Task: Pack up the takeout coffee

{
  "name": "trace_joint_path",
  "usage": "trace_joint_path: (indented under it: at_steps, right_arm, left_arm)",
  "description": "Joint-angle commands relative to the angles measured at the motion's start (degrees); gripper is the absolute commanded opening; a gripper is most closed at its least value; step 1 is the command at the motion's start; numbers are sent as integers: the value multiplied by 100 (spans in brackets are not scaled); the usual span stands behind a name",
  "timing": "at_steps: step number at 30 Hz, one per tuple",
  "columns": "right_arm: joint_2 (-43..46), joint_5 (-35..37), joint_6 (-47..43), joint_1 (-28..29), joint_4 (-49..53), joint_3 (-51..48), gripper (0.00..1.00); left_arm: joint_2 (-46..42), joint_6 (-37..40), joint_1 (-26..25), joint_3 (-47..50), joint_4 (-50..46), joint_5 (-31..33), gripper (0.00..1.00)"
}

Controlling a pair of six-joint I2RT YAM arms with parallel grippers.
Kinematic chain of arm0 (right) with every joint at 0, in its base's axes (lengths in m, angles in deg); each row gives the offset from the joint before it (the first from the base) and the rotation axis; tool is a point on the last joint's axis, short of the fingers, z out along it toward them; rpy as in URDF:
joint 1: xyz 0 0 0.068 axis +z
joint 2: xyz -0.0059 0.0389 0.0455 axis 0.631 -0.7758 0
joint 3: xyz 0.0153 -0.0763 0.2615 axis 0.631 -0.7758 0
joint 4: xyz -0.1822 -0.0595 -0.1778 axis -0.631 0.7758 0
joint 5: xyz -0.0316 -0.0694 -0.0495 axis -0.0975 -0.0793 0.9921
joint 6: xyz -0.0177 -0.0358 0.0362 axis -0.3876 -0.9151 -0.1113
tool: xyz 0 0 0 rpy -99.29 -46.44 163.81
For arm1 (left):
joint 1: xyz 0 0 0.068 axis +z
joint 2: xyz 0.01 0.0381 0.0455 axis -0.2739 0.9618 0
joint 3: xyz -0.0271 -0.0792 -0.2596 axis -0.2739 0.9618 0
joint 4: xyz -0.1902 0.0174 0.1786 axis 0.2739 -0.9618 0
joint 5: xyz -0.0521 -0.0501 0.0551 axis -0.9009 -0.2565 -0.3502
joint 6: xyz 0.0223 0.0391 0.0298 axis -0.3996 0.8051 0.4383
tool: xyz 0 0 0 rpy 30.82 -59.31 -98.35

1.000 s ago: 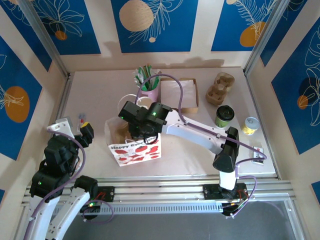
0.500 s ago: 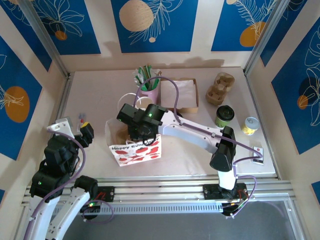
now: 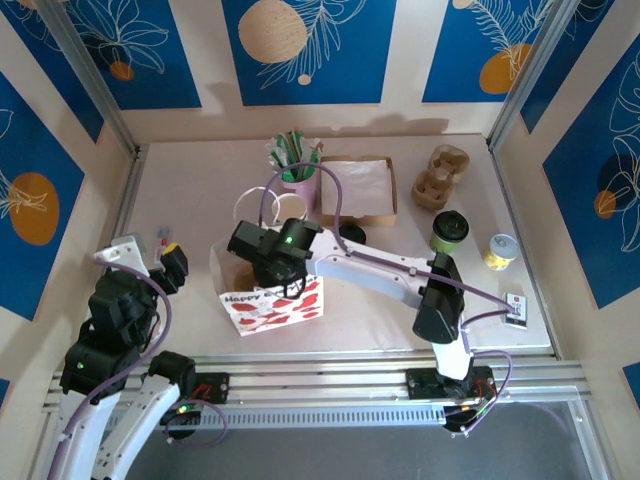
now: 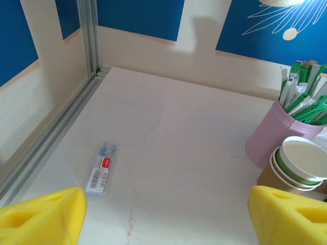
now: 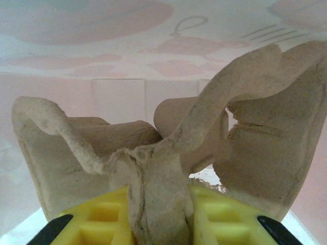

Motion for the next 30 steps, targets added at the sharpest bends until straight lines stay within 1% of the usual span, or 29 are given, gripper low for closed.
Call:
trace_joint_path:
  at_steps: [1,7,13,20,27,30]
  right_arm:
    - [-177,-78,-79,-49,269,178,24]
    - [-190,-141,-59,-96,228,145,24]
    - [-273,-199,-121,-106,336,315,28]
    - [-254,-216,-188,-72,461,548,41]
    - [-258,-88,-274,-5,763,970,62]
    - [-183,-49,-364,25,809,1151,66]
  left_arm:
    - [-73,148,-38,44,81,75,83]
    - [-82,150,-39,53,98,50,83]
    - [-71,161,-40,53,107,38,83]
    - [-56,167,-40,57,108,33,83]
    - [-45,162,-41,53,92,16,83]
    - [-25,173,-39,53,90,-8,83]
